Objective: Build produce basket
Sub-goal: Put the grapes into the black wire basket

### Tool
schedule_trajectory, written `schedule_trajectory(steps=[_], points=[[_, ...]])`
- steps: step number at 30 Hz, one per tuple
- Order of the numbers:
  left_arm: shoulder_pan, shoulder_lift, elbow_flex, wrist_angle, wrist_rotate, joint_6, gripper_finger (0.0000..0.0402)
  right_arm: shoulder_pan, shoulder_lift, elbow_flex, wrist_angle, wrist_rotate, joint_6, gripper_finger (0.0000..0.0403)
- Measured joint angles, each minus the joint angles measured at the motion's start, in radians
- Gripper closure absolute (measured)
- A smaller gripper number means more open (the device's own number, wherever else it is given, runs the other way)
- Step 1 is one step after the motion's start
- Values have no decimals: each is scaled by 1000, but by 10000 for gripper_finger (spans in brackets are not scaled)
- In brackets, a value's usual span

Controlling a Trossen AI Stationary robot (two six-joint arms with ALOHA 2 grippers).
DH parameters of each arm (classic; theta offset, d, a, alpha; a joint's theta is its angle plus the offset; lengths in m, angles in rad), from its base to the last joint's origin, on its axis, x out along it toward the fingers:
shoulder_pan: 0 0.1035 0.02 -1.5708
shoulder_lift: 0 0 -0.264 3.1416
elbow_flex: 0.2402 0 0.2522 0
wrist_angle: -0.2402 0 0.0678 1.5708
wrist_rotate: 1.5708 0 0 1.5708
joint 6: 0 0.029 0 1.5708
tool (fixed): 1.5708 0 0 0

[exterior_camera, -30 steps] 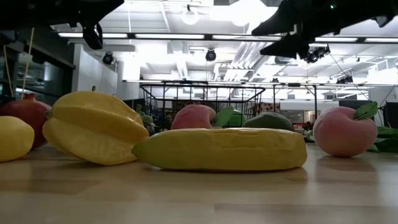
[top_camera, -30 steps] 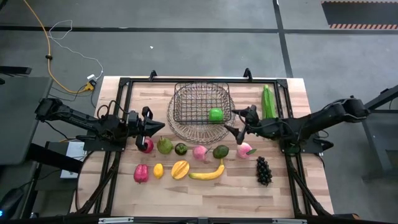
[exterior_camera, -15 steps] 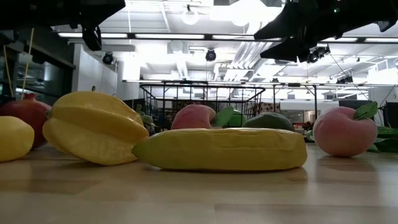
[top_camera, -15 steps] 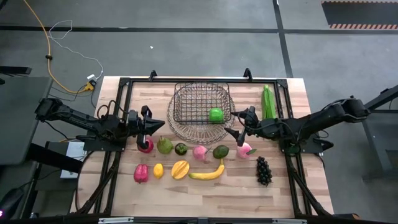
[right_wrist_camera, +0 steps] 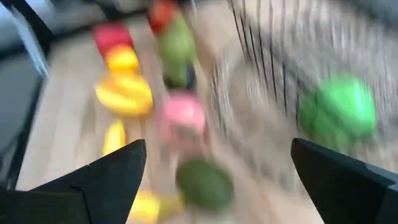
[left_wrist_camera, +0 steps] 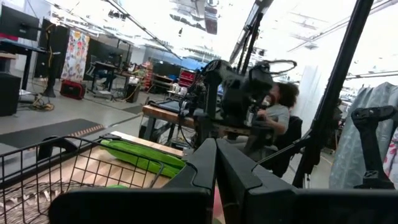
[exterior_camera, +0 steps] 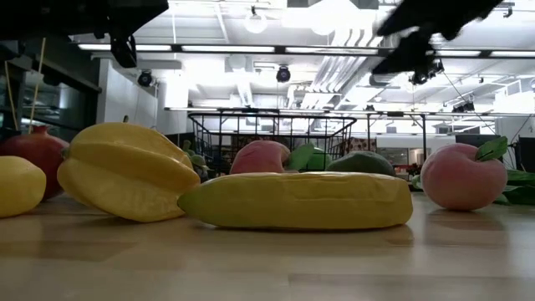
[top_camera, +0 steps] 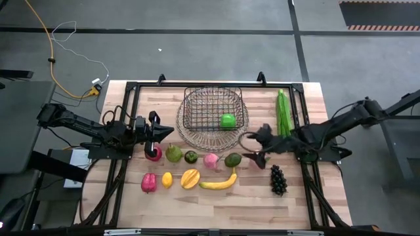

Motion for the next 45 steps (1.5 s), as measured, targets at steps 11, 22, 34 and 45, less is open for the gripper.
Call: schedule_trajectory(steps=[11, 22, 34, 45], points=[[0, 0, 0, 0, 0, -1, 401, 348, 147, 165, -622, -437, 991, 14], [0, 0, 0, -1, 8, 0, 401, 593, 364, 165, -587, -591, 1281, 29], [0, 0, 0, -1, 8, 0, 401, 583, 521, 165, -525, -570, 1156, 99], [0, 0, 0, 0, 1, 0, 401, 560, 518, 165, -413, -546, 1342, 107]])
